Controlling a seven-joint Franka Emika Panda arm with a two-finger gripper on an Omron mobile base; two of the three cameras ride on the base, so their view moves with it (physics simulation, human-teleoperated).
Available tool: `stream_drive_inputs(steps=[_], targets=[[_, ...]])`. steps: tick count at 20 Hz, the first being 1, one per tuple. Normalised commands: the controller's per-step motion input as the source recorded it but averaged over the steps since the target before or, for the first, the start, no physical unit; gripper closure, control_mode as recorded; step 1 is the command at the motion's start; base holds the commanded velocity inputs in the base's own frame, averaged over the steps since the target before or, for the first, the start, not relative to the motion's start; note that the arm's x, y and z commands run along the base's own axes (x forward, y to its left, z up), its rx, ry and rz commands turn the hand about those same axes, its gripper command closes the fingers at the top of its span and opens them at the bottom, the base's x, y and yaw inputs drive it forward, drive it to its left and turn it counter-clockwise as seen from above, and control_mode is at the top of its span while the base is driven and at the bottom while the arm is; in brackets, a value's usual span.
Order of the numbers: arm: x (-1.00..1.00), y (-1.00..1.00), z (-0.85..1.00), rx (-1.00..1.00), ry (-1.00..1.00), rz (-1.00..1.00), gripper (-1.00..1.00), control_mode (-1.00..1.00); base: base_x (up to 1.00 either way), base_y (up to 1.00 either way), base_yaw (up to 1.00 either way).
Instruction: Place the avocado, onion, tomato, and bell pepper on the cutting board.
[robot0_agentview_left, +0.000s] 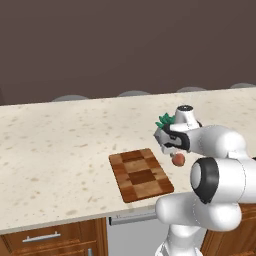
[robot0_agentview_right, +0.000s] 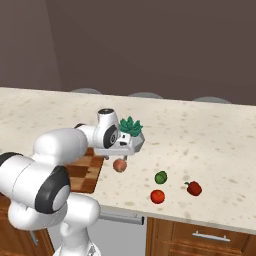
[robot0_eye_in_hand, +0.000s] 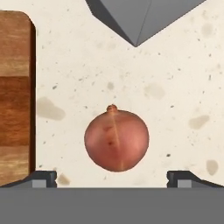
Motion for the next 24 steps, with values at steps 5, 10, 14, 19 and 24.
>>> stream_drive_inputs(steps=[5,10,14,19,24], targets=[[0.0,-0.02,-0.18,0.0,0.0,0.0,-1.0,-1.0,0.0,0.0,0.0],[0.0,-0.02,-0.18,0.0,0.0,0.0,-1.0,-1.0,0.0,0.0,0.0],[0.0,-0.03,-0.16,0.0,0.0,0.0,-1.0,-1.0,0.0,0.0,0.0],[0.0,-0.02,-0.17,0.0,0.0,0.0,-1.0,-1.0,0.0,0.0,0.0],[0.02,0.0,-0.18,0.0,0.0,0.0,-1.0,-1.0,0.0,0.0,0.0]])
